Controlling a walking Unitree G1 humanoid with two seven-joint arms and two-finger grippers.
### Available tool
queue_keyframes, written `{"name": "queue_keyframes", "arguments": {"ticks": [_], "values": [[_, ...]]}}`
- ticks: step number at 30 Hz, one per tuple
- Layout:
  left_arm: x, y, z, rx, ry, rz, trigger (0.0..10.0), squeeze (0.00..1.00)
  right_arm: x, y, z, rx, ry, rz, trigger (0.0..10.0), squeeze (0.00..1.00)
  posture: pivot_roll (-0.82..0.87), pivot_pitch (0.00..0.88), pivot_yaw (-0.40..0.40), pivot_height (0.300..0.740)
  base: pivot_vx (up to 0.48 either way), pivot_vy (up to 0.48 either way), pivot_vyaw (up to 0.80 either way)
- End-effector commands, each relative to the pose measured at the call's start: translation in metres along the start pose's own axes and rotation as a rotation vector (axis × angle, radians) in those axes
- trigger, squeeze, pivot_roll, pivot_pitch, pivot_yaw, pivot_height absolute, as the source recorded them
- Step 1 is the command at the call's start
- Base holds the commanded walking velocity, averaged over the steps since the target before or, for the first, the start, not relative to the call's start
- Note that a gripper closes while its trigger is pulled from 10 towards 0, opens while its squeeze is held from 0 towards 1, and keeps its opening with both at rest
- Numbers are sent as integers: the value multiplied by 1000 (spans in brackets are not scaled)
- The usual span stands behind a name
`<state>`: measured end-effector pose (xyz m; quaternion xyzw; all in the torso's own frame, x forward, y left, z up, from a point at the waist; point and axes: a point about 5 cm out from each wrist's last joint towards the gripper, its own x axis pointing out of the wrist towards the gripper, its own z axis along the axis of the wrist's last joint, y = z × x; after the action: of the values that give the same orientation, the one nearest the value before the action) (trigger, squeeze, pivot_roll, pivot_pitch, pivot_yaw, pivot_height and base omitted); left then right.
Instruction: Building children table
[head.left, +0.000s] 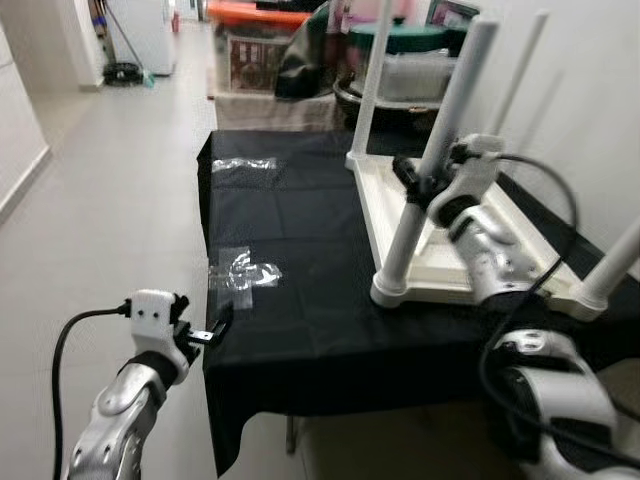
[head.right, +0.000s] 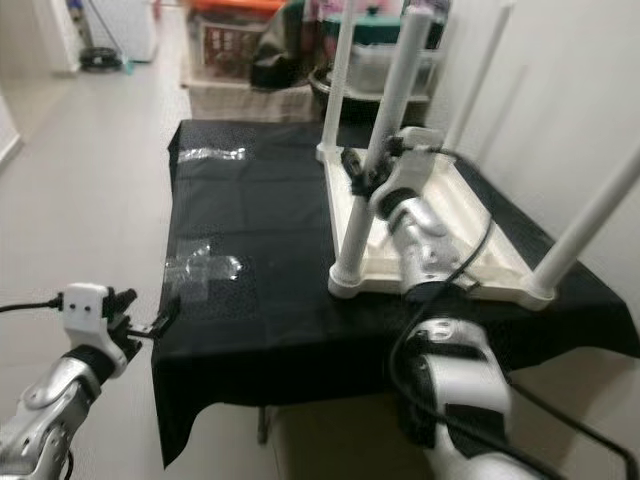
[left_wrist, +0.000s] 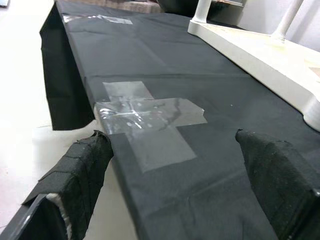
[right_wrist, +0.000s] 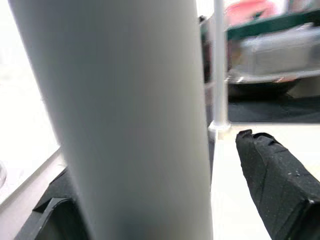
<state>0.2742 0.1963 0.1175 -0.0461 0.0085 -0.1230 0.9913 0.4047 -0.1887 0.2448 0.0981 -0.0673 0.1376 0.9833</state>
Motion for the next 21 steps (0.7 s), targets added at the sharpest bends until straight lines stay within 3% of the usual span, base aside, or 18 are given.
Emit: {"name": "queue_keyframes", "arguments": {"ticks": [1,5,7,8,9,10,11,17,18,19,21], "values": [[-2,1,-3,2,8,14,10000,0,1,-1,-6,-51,61,48,10000,0,87,0,-126,740,0,0,0],[-4,1,-4,1,10,16,10000,0,2,3,-8,-93,79,114,10000,0,89,0,-126,740,0,0,0],[-3,1,-5,2,12,15,10000,0,1,17,-13,-113,97,320,10000,0,92,0,-127,740,0,0,0],[-3,1,-5,2,12,15,10000,0,1,17,-13,-113,97,320,10000,0,92,0,-127,740,0,0,0],[-2,1,-4,2,11,15,10000,0,1,22,-16,-123,100,381,3059,0,95,0,-129,740,0,0,0],[-2,1,-4,3,9,16,10000,0,1,25,-17,-131,101,425,471,0,95,0,-130,740,0,0,0],[-1,2,-3,4,7,16,10000,0,1,27,-19,-135,108,455,0,0,95,0,-130,740,0,0,0],[0,2,-2,5,3,16,10000,0,3,29,-22,-146,118,468,0,0,95,0,-129,740,0,0,0],[0,2,-2,5,3,15,10000,0,6,24,-25,-181,123,331,0,0,92,0,-125,740,0,0,0],[0,2,-2,5,3,15,10000,0,6,24,-25,-181,123,331,0,0,92,0,-125,740,0,0,0],[0,1,-2,6,3,13,10000,0,7,5,-33,-262,167,-56,0,0,87,0,-125,740,0,0,0]]}}
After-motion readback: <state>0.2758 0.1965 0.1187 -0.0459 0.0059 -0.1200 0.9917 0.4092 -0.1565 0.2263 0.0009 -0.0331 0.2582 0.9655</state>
